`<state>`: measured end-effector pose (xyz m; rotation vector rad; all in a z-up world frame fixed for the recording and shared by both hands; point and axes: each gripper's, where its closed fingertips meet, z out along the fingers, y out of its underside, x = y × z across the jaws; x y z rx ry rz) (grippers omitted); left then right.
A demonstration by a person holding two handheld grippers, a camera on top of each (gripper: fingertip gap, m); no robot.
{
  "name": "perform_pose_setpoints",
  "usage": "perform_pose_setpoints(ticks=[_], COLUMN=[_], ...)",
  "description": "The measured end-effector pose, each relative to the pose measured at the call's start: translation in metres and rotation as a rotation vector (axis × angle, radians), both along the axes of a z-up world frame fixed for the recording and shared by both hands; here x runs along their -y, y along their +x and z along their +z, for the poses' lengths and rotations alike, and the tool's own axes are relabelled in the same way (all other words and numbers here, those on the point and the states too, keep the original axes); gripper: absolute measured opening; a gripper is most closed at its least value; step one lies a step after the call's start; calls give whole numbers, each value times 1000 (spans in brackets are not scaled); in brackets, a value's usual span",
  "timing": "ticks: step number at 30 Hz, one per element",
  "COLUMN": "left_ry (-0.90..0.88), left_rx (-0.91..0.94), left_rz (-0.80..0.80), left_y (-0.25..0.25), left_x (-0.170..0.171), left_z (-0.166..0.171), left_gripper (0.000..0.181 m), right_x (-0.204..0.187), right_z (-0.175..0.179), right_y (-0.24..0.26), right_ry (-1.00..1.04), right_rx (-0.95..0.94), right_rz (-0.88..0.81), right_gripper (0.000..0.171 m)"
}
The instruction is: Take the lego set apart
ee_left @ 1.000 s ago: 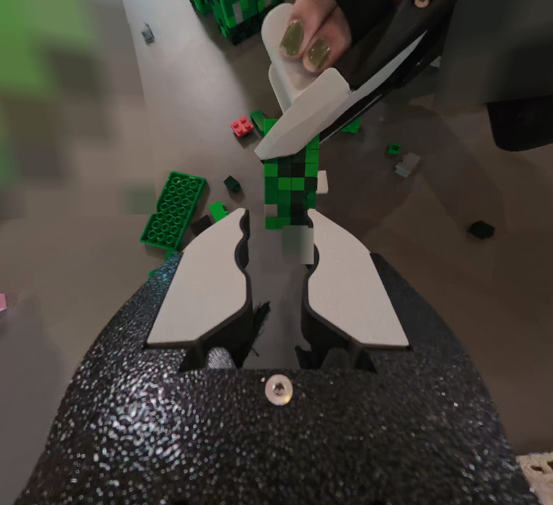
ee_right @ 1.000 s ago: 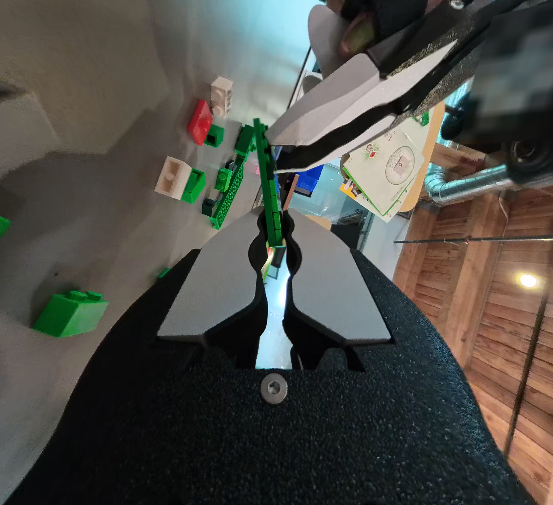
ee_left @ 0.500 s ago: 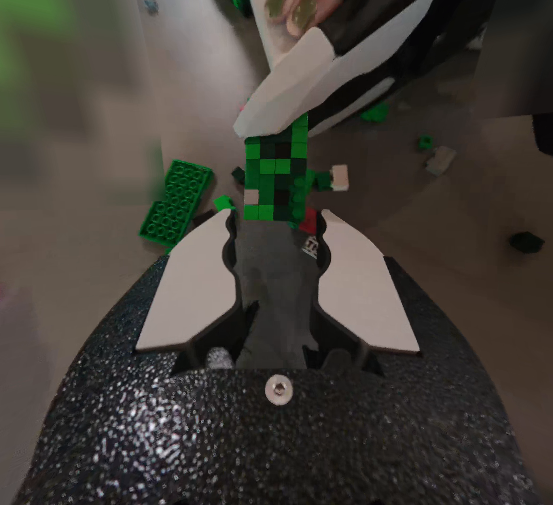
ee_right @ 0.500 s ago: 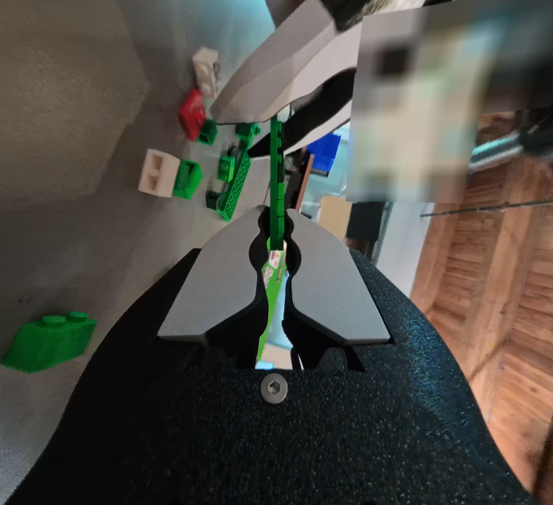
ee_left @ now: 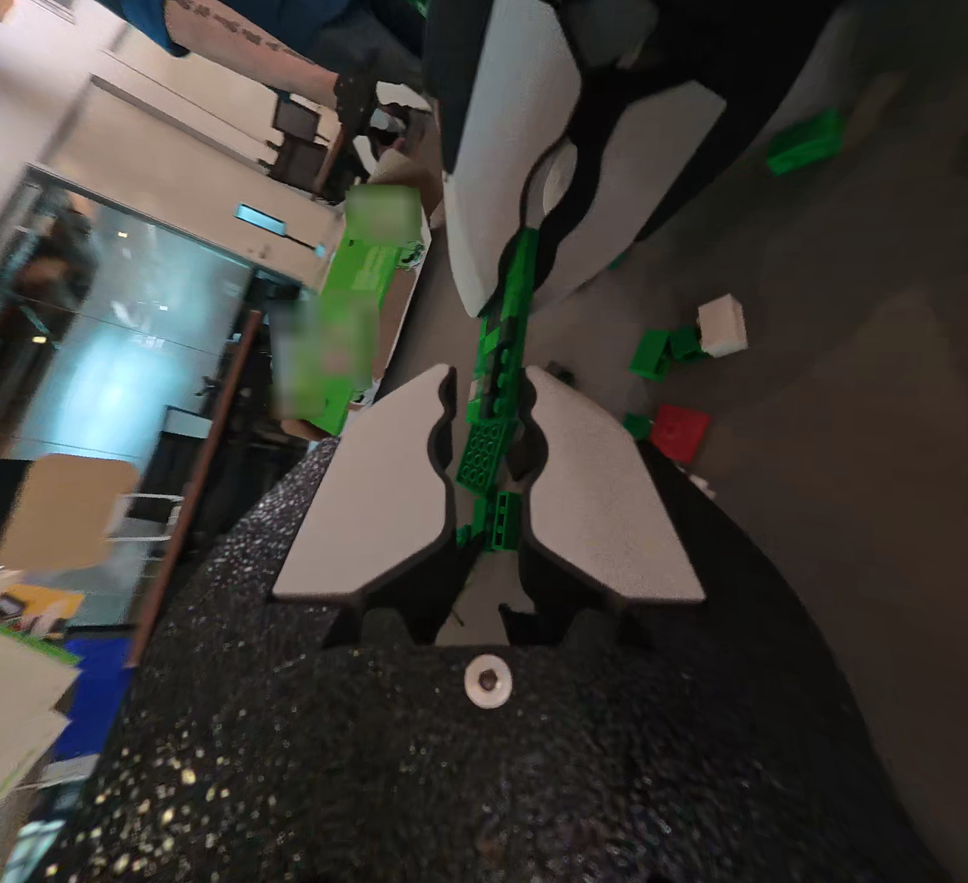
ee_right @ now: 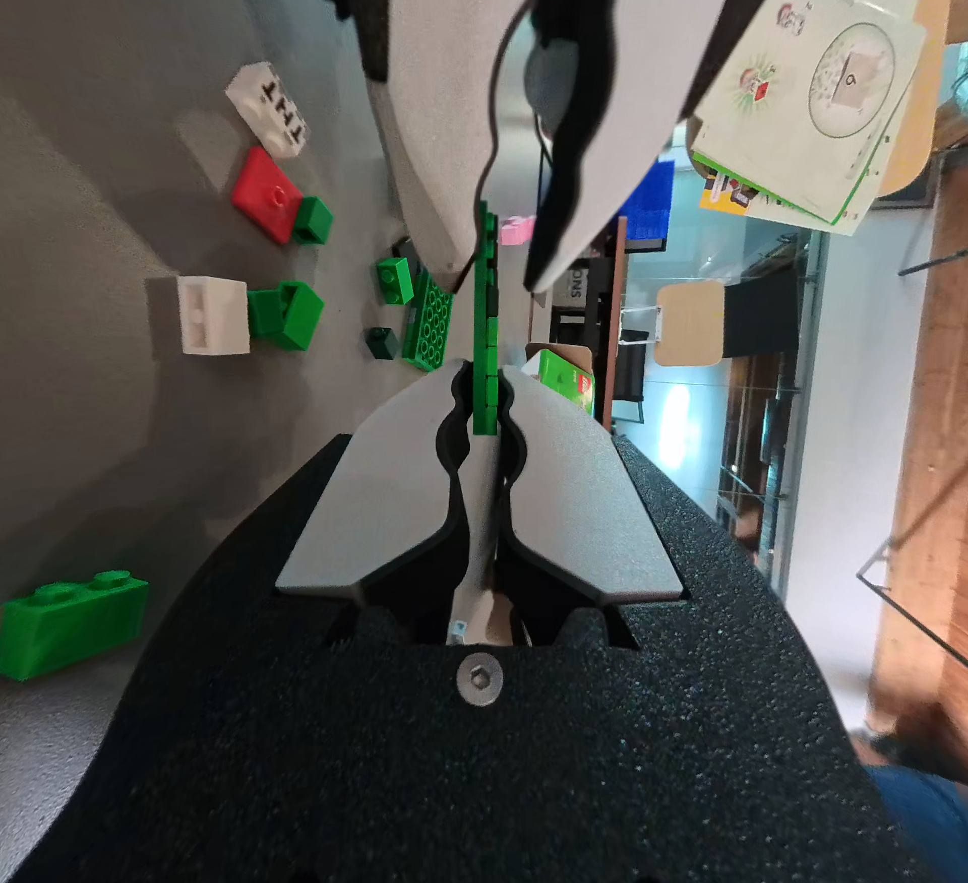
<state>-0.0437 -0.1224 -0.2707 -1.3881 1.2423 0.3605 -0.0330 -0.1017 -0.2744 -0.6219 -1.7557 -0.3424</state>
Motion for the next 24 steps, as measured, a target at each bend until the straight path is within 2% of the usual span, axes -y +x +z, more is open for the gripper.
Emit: perform_pose_setpoints(ticks=[1, 5, 7, 8, 13, 15, 18, 20, 24], left_ry=[26, 146, 136, 143, 179, 221, 295, 335, 373], left_rx=[-31, -230, -231, -221, -243, -247, -264, -266, -304], left_rz=[17, 109, 97, 101, 104, 105, 116, 99, 8], left_y=[-1, -14, -10, -9, -5, -2, -5, -6, 5], left_x=[-1, -11, -11, -12, -11, -11, -10, -8, 0], left_z=[-2, -9, -13, -12, -10, -4, 4, 9, 9], left_gripper=[16, 22, 22, 8, 5, 5, 5, 5, 5], right_x=[-1, 1, 5, 8, 12, 15, 23, 36, 51], right_z=[0, 4, 2, -1, -1, 3, 10, 14, 20], right_y=[0, 0, -1, -2, 0, 4, 11, 15, 20], right_ry=[-6, -39, -52, -53, -85, -220, -528, -775, -1181], right_rx=[-3, -30, -21, -7, -15, -62, -126, -145, -149], right_rz=[-7, -4, 11, 28, 66, 98, 157, 237, 304], right_gripper=[6, 6, 6, 6, 6, 9, 23, 38, 48])
